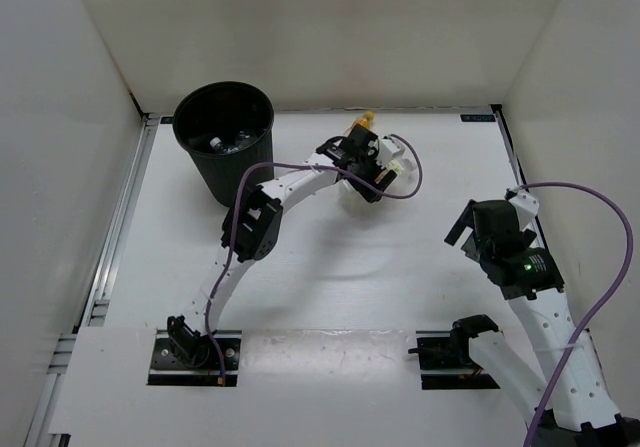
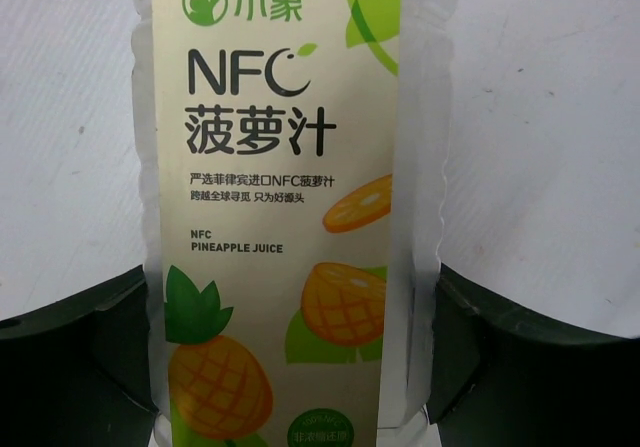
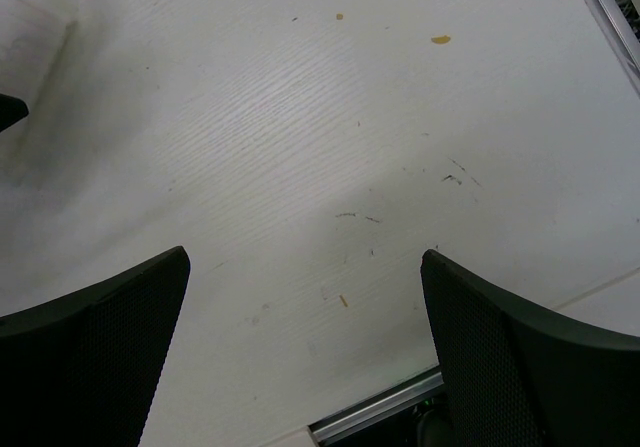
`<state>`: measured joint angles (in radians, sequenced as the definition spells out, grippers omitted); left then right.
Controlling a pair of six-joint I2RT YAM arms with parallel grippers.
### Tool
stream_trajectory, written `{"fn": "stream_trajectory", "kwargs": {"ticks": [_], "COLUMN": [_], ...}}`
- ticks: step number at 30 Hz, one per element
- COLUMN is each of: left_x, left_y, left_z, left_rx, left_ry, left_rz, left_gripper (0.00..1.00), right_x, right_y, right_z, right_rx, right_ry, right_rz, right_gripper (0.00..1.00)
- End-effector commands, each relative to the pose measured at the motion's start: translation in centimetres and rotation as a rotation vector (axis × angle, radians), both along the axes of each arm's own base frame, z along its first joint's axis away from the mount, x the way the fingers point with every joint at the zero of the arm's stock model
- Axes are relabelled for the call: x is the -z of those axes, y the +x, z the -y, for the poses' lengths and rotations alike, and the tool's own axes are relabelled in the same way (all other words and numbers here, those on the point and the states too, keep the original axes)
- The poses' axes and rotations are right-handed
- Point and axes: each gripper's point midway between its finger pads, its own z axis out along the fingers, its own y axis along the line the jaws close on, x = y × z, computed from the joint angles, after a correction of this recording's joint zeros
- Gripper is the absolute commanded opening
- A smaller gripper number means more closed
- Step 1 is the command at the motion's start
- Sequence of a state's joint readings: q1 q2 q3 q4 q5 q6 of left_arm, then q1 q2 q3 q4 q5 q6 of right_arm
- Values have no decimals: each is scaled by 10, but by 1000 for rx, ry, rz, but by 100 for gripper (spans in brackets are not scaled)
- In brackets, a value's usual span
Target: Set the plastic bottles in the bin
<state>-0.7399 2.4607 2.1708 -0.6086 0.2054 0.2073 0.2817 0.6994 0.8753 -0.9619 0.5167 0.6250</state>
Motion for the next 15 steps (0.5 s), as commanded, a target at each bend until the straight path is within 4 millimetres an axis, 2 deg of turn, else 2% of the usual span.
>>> {"fn": "stream_trajectory", "kwargs": {"ticks": [1,3,4,5,7,8,9,11,12,13,14,15], "left_x": [-160,-198,-226,-265,-309,-347,-369,-401,-420,-431,-434,-440], "left_y": [-2,-2,-2,-4,1,-8,-8,-1,-4,0,12,12], "left_z": [3,-7,-11,-24,-48,-63,-79,-122,-147,-171,-204,-227], "left_rx": [13,-23,-28,-51,-115,-137,-176,-288,-335,-405,-480,-519], "left_ry": [-195,-216,-242,-282,-291,-323,-329,-306,-303,-289,-261,-253], "left_rz": [203,269,321,380,485,554,602,692,737,767,784,798], "left_gripper": [11,10,10,10,10,10,10,10,10,10,11,11], "right_x": [-22,-26,-26,-28,-28,-30,-33,-31,-31,-26,-28,-22], "right_y": [9,13,13,16,17,20,22,25,29,31,33,35], "right_z": [-2,-4,-5,-6,-9,-12,-15,-19,-22,-25,-30,-31], "right_rx": [0,7,1,1,-4,-13,-22,-35,-43,-52,-62,-62], "right_ry": [18,32,39,42,64,76,89,103,114,120,146,143], "right_rz": [80,104,103,116,130,142,155,161,175,162,173,158], "right_gripper": [100,100,100,100,100,100,100,100,100,100,100,100]}}
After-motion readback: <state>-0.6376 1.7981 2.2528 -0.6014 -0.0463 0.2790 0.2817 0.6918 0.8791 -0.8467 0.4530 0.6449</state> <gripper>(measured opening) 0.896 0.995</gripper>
